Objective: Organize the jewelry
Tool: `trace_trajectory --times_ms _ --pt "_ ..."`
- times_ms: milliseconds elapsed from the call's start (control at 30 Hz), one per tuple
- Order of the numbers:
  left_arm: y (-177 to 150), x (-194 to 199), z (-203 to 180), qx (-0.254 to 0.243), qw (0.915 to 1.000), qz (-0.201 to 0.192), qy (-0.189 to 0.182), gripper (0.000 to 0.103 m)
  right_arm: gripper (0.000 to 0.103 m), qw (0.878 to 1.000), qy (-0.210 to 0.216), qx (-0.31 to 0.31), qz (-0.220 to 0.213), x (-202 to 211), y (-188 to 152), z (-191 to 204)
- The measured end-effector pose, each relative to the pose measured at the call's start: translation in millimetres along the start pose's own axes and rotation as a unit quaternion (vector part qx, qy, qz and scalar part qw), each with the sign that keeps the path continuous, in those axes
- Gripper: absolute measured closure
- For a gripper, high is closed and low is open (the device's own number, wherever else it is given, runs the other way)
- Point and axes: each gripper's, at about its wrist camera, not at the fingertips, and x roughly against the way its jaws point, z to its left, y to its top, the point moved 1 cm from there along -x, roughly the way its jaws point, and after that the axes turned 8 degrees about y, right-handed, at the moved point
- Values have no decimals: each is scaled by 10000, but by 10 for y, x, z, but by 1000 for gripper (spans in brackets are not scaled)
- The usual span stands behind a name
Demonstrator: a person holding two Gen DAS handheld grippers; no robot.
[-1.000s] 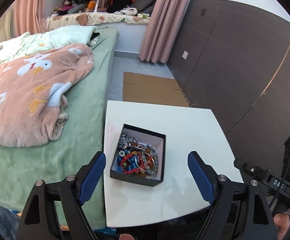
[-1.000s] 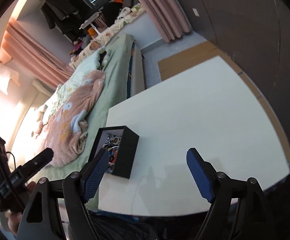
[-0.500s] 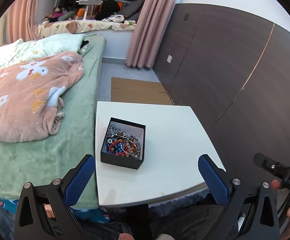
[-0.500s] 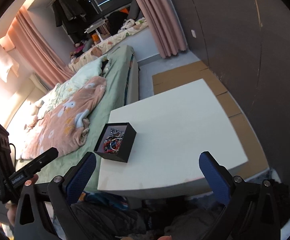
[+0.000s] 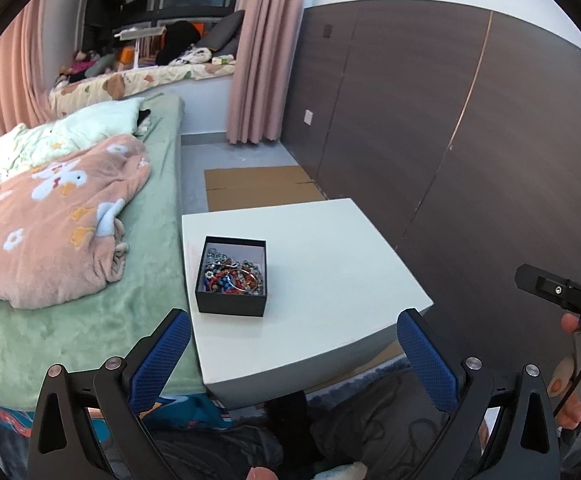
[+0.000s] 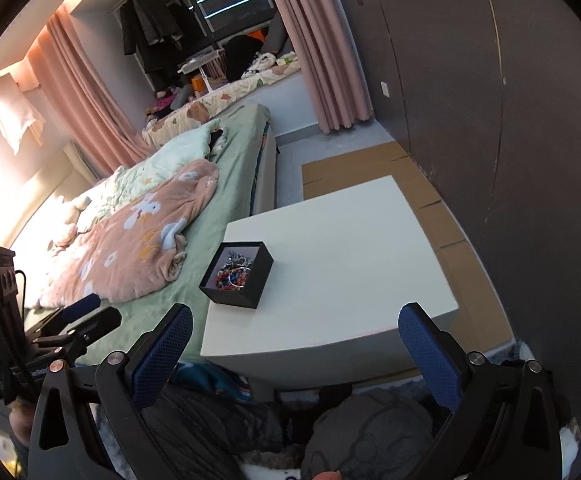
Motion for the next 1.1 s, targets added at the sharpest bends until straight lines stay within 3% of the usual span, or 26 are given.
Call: trace_trajectory --times_ms 467,1100 --pt "17 256 -43 -36 9998 -176 -41 0 0 9997 5 128 -199 306 -132 228" --pt "-45 360 -66 -136 9996 -224 -61 0 0 9998 1 78 -191 307 -269 204"
